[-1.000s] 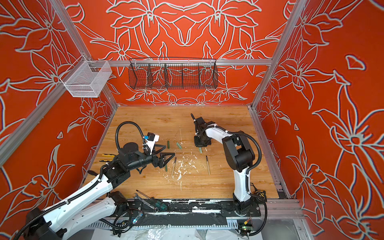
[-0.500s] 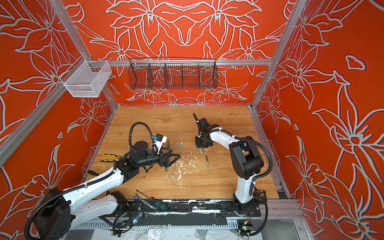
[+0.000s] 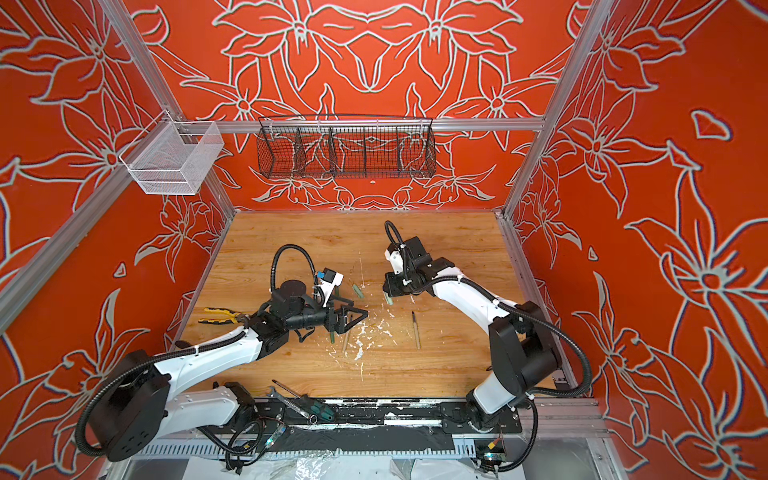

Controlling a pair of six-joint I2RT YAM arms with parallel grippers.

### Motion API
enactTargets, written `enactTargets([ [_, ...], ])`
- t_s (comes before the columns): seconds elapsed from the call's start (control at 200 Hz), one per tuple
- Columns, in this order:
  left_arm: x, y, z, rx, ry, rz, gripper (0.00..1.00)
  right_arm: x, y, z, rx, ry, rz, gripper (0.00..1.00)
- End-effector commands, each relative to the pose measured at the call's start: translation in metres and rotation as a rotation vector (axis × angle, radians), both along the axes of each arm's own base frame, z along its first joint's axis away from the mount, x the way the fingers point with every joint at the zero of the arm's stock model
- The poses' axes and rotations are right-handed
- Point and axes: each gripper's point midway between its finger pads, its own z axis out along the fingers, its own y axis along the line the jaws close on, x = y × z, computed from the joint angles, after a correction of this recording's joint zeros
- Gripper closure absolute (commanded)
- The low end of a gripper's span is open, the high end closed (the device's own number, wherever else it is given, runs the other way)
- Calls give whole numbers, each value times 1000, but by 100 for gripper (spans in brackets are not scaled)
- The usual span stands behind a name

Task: Insert the pens into the pen caps
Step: 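Close the left gripper on the cap while the right gripper releases and withdraws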

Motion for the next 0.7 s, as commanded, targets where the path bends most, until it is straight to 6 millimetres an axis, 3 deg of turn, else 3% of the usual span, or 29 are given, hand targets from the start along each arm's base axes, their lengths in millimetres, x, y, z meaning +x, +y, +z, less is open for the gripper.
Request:
enactTargets([
  [0.0, 2, -11, 22, -68, -48, -42, 5, -12, 17, 21, 90, -57, 76, 85],
  [0.375, 12, -23, 25, -110, -36, -61, 12, -53, 46, 65, 203, -183, 223, 85],
  [0.696, 16, -28, 32, -150, -39, -85, 37, -75, 48, 83, 297, -278, 266, 84],
])
